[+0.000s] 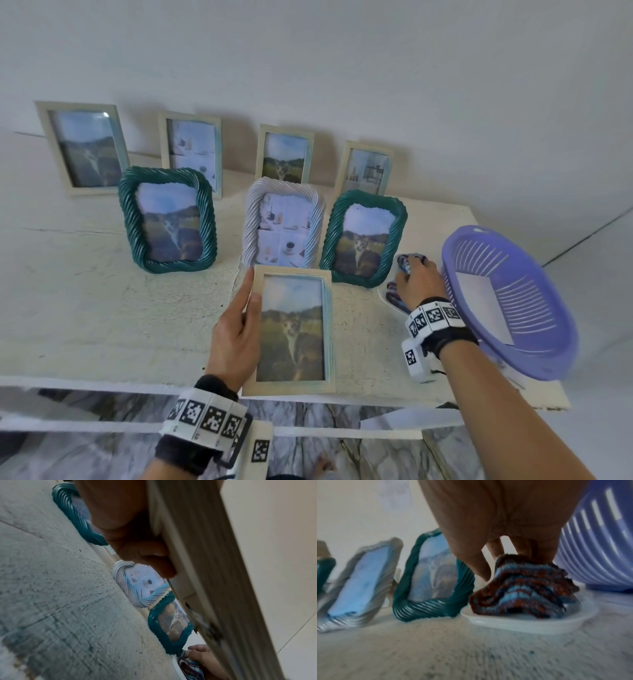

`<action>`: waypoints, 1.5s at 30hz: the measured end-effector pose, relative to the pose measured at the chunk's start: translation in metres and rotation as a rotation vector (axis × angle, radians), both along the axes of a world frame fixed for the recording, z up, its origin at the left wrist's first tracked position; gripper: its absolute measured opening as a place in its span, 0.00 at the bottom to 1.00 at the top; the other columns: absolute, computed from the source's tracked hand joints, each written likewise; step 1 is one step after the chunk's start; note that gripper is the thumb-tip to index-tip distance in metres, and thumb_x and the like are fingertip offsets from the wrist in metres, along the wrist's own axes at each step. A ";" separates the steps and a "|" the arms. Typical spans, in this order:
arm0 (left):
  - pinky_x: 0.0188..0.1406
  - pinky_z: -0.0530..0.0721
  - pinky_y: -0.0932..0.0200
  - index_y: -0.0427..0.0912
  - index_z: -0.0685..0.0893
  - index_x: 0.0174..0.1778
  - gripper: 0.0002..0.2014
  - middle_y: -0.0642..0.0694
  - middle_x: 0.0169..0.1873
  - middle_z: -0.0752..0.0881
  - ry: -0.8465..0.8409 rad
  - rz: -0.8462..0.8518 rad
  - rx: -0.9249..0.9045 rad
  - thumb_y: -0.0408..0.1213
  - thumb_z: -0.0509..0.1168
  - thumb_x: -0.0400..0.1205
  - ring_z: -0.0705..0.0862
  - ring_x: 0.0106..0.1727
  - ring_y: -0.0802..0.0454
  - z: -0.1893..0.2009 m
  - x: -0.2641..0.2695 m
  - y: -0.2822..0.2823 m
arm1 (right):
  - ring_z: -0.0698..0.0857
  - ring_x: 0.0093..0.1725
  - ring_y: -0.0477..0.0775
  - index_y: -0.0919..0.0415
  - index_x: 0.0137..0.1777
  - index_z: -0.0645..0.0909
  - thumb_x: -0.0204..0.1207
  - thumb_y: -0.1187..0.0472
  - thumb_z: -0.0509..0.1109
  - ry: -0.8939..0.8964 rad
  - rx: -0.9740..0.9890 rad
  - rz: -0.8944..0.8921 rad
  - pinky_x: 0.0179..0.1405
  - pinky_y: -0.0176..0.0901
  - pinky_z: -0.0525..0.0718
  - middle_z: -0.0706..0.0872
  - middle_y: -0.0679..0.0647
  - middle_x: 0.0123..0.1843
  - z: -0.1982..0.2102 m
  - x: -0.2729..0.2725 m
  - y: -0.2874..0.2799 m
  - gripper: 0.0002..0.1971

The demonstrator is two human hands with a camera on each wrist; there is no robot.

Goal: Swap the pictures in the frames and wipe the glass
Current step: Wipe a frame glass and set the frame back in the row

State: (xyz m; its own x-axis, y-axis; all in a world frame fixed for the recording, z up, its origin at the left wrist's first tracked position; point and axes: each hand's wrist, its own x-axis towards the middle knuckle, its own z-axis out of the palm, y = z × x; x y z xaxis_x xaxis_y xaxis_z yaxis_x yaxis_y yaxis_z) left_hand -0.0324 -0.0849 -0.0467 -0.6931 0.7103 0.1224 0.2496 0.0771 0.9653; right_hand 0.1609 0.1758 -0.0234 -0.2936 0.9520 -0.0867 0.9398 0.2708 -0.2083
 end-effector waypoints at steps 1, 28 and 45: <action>0.45 0.74 0.57 0.67 0.64 0.80 0.31 0.57 0.44 0.71 -0.014 -0.001 0.000 0.66 0.50 0.79 0.71 0.44 0.58 0.001 0.000 0.000 | 0.76 0.64 0.72 0.64 0.72 0.72 0.81 0.57 0.62 0.009 0.016 0.021 0.64 0.58 0.77 0.74 0.70 0.69 0.003 0.003 -0.005 0.21; 0.66 0.80 0.58 0.68 0.61 0.76 0.47 0.57 0.71 0.76 -0.394 -0.391 -0.137 0.71 0.71 0.62 0.78 0.70 0.59 0.041 0.018 -0.009 | 0.82 0.64 0.69 0.59 0.66 0.83 0.84 0.59 0.58 1.448 -0.941 -0.041 0.64 0.70 0.79 0.85 0.65 0.63 0.030 -0.034 -0.217 0.16; 0.64 0.80 0.41 0.58 0.69 0.77 0.53 0.47 0.69 0.79 -0.659 -0.477 -0.136 0.75 0.71 0.55 0.80 0.68 0.52 0.052 0.004 -0.014 | 0.76 0.35 0.44 0.47 0.49 0.87 0.69 0.47 0.68 0.500 0.223 0.431 0.30 0.37 0.73 0.74 0.40 0.34 0.051 -0.023 -0.199 0.12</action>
